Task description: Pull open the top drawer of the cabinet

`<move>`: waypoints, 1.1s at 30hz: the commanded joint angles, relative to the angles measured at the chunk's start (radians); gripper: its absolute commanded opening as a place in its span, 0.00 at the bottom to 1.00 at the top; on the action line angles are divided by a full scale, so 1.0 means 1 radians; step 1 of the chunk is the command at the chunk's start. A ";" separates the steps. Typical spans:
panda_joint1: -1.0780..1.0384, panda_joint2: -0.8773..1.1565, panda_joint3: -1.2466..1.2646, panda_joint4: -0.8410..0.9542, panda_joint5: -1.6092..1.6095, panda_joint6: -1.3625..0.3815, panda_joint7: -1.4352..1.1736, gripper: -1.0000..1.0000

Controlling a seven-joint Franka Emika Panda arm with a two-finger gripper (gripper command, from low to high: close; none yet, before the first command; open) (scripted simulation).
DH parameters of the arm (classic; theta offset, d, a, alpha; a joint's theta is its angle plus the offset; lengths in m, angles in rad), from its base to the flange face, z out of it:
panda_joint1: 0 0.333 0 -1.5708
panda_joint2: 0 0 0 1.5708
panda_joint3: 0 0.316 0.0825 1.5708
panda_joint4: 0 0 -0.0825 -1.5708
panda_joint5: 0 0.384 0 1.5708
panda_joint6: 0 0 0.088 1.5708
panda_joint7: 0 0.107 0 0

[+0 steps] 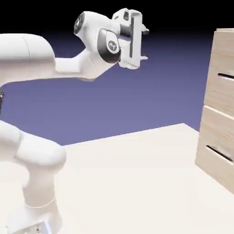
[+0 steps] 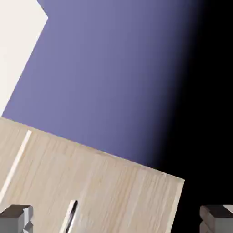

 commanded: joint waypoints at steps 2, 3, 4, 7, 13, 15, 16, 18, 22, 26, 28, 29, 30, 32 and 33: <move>0.047 -0.020 -0.034 0.027 -0.065 -0.011 -0.087 0.50; 0.070 -0.030 -0.051 0.041 -0.097 -0.016 -0.131 0.50; 0.094 -0.040 -0.068 0.054 -0.130 -0.022 -0.174 0.50; 0.164 -0.071 -0.118 0.095 -0.227 -0.038 -0.304 0.50; 0.304 -0.131 -0.220 0.177 -0.422 -0.070 -0.565 0.50; 0.351 -0.152 -0.254 0.204 -0.487 -0.081 -0.652 0.50; 0.374 -0.162 -0.271 0.217 -0.520 -0.087 -0.696 0.50; 0.421 -0.182 -0.304 0.245 -0.585 -0.097 -0.783 0.50; 0.515 -0.222 -0.372 0.299 -0.714 -0.119 -0.957 0.50; 0.608 -0.263 -0.440 0.353 -0.844 -0.141 -1.131 0.50; 0.655 -0.283 -0.473 0.380 -0.909 -0.151 -1.218 0.50; 0.679 -0.293 -0.490 0.394 -0.942 -0.157 -1.261 0.50; 0.702 -0.303 -0.507 0.408 -0.974 -0.162 -1.305 0.50; 0.749 -0.323 -0.541 0.435 -1.039 -0.173 -1.392 0.50; 0.772 -0.333 -0.558 0.448 -1.072 -0.178 -1.435 0.50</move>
